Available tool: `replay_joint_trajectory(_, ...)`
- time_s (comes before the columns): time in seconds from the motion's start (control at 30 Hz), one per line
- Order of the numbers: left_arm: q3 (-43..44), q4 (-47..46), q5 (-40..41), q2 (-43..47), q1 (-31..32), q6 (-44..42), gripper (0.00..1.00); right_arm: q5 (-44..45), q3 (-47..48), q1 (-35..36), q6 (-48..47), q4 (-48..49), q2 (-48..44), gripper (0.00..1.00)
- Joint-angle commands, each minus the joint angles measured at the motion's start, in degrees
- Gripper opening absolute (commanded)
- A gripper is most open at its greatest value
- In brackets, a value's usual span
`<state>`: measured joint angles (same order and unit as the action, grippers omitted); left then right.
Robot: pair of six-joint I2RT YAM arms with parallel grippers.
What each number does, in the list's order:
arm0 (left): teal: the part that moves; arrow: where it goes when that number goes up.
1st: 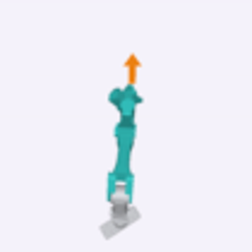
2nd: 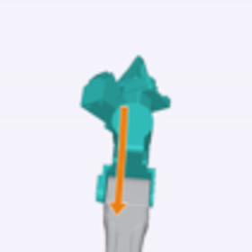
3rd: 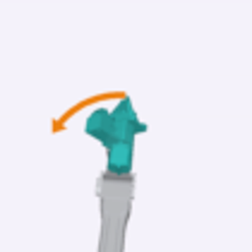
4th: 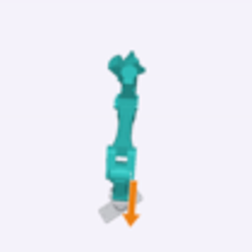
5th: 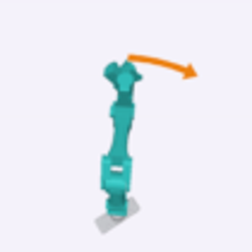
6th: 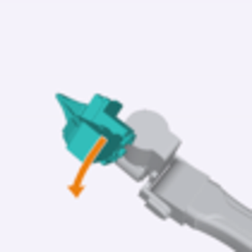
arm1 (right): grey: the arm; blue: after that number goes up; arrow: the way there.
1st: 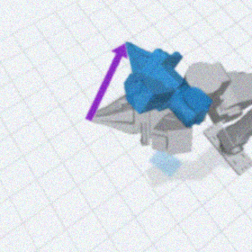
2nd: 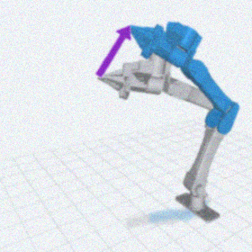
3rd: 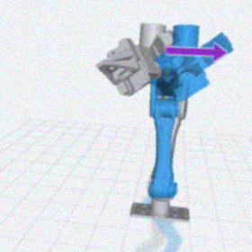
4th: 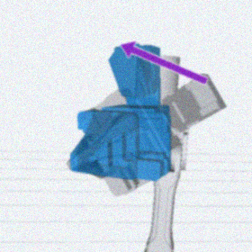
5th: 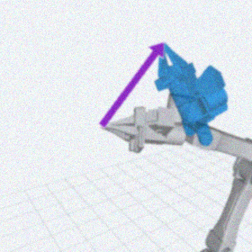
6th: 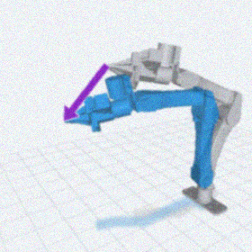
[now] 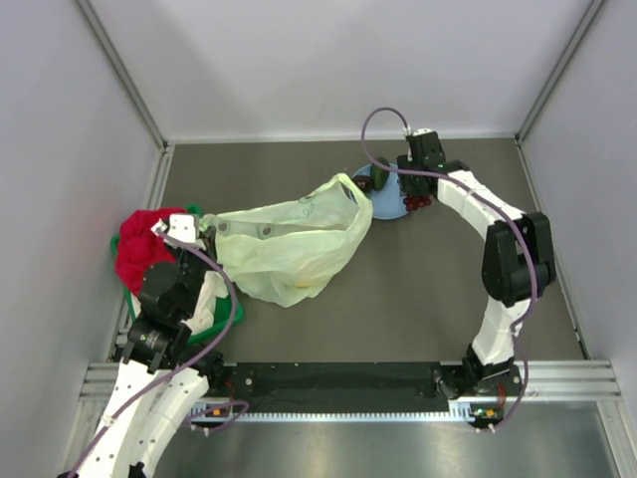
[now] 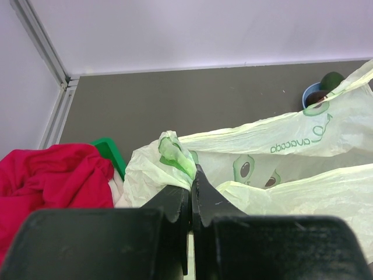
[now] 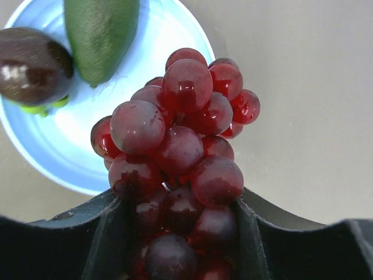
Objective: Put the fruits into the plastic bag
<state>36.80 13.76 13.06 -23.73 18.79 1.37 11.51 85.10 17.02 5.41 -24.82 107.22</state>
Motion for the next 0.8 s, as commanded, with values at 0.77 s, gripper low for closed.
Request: replay_joint_trajectory(0.77,0.2,-2.8,-2.1,0.3,-0.2,0.3,0.00,-26.4,-14.4,6.4,8.0,14.2,-40.1,0.20)
